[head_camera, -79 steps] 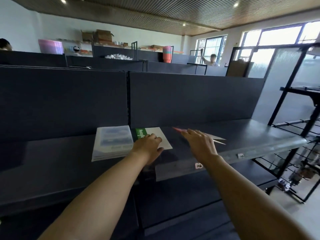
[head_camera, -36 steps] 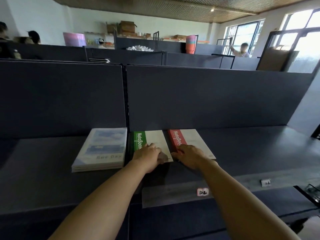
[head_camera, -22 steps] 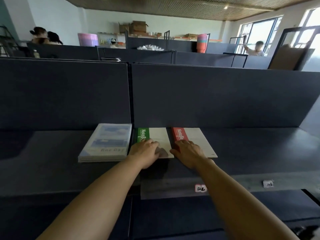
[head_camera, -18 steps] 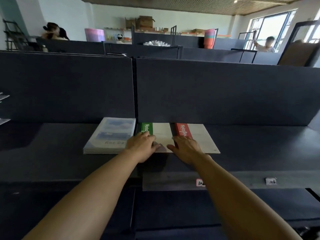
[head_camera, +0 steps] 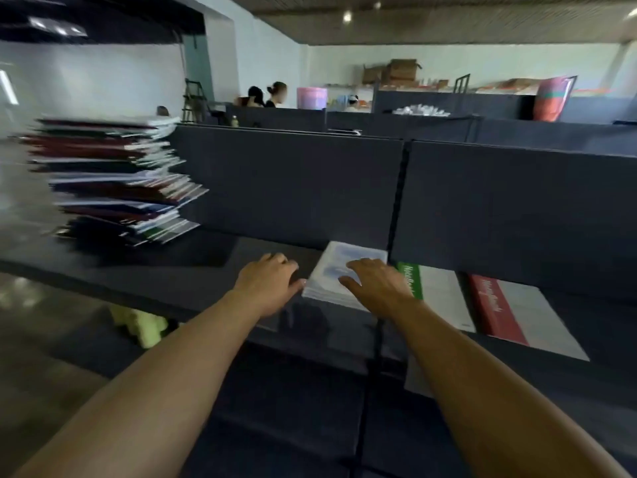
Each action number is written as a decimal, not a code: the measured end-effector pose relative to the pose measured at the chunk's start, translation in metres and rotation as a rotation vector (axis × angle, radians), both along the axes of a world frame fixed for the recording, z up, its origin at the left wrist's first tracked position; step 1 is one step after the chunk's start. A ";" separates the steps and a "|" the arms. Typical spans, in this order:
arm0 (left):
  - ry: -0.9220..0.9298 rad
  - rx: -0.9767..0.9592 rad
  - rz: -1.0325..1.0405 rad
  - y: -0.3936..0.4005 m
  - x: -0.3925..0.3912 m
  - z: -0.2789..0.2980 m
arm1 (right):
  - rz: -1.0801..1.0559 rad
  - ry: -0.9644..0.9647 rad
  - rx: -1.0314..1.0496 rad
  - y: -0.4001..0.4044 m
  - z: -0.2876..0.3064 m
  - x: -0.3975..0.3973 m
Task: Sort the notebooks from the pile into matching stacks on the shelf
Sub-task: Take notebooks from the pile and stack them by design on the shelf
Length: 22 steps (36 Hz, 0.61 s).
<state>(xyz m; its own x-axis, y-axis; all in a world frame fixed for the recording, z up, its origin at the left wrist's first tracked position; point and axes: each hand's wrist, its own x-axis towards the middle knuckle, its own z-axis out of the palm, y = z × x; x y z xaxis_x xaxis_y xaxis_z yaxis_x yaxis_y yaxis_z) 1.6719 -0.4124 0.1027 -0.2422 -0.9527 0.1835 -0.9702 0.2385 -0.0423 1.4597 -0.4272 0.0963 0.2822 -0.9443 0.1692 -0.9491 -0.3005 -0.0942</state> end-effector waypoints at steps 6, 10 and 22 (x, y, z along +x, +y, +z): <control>-0.031 -0.015 0.091 0.008 0.099 0.018 | 0.083 -0.007 -0.034 -0.016 0.022 0.099; -0.054 -0.041 0.139 0.008 0.161 0.030 | 0.127 0.015 -0.068 -0.028 0.041 0.162; -0.048 -0.177 0.186 -0.011 0.268 0.061 | 0.166 -0.023 -0.285 -0.059 0.109 0.276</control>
<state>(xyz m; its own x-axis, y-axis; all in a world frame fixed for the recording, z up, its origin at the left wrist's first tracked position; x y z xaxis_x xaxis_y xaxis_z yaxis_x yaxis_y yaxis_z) 1.9396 -0.4237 0.1634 -0.0788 -0.9356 0.3441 -0.9925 0.0413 -0.1150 1.7355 -0.4861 0.2049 0.4213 -0.7994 0.4284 -0.8835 -0.4683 -0.0050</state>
